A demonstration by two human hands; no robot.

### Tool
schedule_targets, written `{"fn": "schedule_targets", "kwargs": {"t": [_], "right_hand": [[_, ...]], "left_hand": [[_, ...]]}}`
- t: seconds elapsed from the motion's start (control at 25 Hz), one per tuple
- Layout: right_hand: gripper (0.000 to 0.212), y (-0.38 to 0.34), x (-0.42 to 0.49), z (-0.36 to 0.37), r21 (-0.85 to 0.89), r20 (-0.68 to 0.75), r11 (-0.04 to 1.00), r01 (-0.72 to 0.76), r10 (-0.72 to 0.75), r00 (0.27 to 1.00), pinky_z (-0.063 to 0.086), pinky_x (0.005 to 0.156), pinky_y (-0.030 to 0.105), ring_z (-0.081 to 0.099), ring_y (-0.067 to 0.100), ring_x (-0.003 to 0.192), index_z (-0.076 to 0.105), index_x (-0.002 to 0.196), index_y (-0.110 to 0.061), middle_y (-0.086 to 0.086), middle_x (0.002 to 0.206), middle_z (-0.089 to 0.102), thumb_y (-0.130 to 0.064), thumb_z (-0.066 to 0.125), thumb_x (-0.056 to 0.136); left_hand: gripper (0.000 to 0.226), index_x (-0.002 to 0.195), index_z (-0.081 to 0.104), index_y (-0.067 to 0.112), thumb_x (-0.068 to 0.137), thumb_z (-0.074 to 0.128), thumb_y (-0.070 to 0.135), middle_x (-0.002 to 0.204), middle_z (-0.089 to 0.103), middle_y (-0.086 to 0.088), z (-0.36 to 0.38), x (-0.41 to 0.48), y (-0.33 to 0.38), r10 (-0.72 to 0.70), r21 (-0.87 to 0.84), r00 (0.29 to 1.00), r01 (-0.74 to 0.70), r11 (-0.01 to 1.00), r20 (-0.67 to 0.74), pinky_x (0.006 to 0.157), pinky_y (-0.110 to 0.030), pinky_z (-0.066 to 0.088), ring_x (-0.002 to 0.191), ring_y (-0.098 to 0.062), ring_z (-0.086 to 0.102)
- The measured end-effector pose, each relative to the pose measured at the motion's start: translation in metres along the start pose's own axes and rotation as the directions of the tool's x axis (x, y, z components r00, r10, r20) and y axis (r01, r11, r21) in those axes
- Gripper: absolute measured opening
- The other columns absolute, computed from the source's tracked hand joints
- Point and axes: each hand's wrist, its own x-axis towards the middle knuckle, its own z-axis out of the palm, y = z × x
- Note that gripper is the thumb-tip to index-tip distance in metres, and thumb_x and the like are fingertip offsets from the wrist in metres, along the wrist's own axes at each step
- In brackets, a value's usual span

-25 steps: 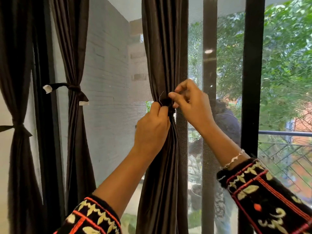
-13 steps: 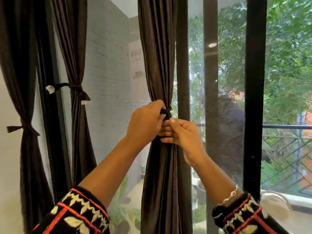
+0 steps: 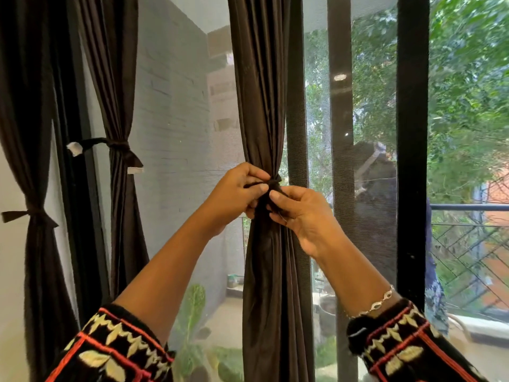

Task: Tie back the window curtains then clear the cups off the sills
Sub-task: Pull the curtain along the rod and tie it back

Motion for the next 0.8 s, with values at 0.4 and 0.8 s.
{"fn": "schedule_targets", "kwargs": {"t": [0.4, 0.8], "right_hand": [[0.014, -0.012, 0.000, -0.016, 0.032, -0.104, 0.999, 0.024, -0.020, 0.994, 0.054, 0.051, 0.019, 0.061, 0.011, 0.050, 0.057, 0.074, -0.007, 0.004, 0.064, 0.059, -0.002, 0.059, 0.086], [0.011, -0.018, 0.011, -0.043, 0.041, -0.285, 0.998, 0.051, -0.038, 0.958, 0.045, 0.042, 0.015, 0.049, 0.005, 0.037, 0.059, 0.076, -0.005, 0.007, 0.064, 0.053, -0.002, 0.059, 0.086]], "left_hand": [[0.025, 0.072, 0.061, 0.013, 0.076, 0.064, -0.011, 0.067, 0.060, -0.007, 0.011, -0.008, -0.015, 0.230, -0.047, 0.912, -0.260, 0.964, -0.339, 0.053, -0.025, 0.057, 0.056, -0.012, 0.063], [0.021, 0.069, 0.063, 0.005, 0.075, 0.060, -0.015, 0.047, 0.062, 0.002, 0.010, 0.004, -0.020, -0.045, -0.349, 0.912, -0.110, 0.930, -0.407, 0.049, -0.021, 0.055, 0.041, -0.012, 0.060]]}}
